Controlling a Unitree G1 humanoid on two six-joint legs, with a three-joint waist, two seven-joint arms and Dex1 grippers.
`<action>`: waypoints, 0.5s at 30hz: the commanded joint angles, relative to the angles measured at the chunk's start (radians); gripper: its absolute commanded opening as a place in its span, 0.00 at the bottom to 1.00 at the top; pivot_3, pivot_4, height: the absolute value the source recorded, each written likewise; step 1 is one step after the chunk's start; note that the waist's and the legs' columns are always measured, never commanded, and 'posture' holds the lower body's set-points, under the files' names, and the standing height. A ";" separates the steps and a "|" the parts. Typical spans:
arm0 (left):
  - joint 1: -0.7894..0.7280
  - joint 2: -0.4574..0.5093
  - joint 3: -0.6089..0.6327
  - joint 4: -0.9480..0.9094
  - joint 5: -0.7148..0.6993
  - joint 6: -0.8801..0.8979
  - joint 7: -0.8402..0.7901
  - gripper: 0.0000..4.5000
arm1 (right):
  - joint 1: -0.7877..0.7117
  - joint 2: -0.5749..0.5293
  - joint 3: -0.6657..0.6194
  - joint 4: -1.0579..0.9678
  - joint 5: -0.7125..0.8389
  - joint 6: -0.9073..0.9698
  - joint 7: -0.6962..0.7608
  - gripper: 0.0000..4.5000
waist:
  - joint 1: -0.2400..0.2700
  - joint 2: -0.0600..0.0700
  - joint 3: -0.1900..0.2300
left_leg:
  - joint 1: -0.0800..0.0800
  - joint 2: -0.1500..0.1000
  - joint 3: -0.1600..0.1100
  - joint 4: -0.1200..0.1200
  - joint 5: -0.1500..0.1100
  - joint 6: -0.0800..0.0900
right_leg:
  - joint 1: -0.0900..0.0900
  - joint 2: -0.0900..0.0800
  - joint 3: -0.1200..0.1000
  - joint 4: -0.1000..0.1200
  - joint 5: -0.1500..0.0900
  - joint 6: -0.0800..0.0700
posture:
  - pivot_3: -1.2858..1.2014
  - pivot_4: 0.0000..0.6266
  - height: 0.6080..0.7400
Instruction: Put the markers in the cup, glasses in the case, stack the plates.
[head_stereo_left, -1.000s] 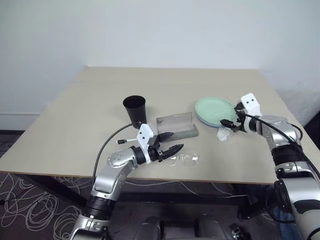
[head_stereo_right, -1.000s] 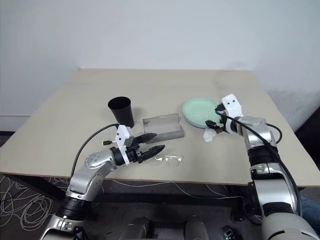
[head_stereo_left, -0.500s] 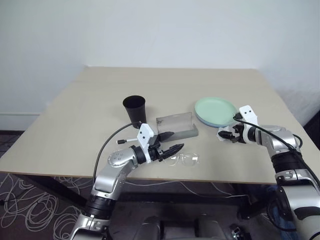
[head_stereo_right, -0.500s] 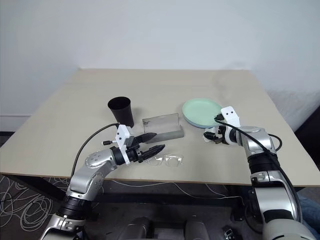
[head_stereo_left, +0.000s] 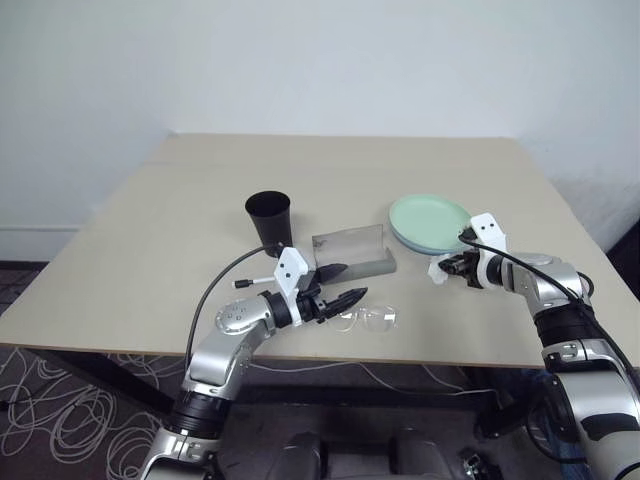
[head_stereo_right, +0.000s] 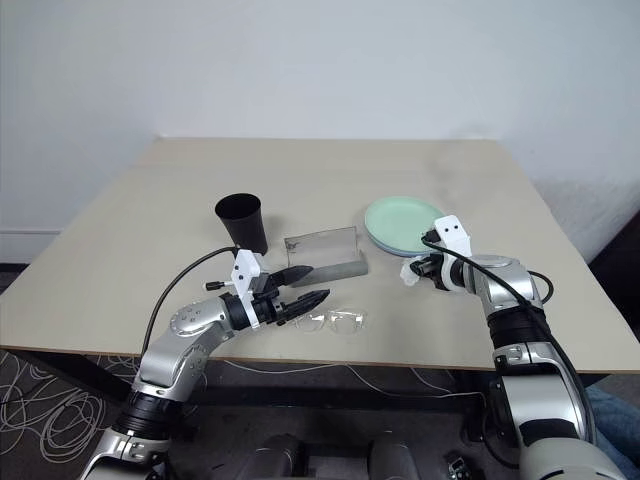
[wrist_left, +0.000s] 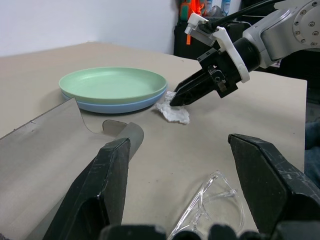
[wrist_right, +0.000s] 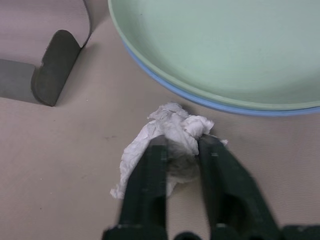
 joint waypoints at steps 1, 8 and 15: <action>-0.016 0.001 0.009 -0.010 0.002 -0.024 -0.001 0.74 | -0.005 -0.035 0.010 -0.046 -0.009 -0.045 0.020 0.01 | 0.000 0.000 0.000 | 0.000 0.000 0.000 0.000 0.000 0.000 | 0.000 0.000 0.000 0.000 0.000 0.000 | 0.52 0.00 1.00; -0.020 0.001 0.006 0.000 0.002 -0.030 -0.006 0.74 | 0.026 -0.060 -0.008 -0.186 0.060 -0.121 0.140 0.01 | -0.001 0.000 0.000 | 0.000 0.000 0.000 0.000 0.000 -0.001 | 0.000 0.000 0.000 0.000 0.000 0.000 | 0.52 0.00 1.00; -0.020 -0.004 0.001 0.002 0.005 -0.034 -0.006 0.74 | -0.100 -0.012 -0.037 -0.020 0.017 -0.226 -0.018 0.01 | 0.000 0.000 0.000 | 0.000 0.000 0.000 0.001 -0.002 -0.003 | 0.000 0.000 0.000 0.000 0.000 0.000 | 0.52 0.00 1.00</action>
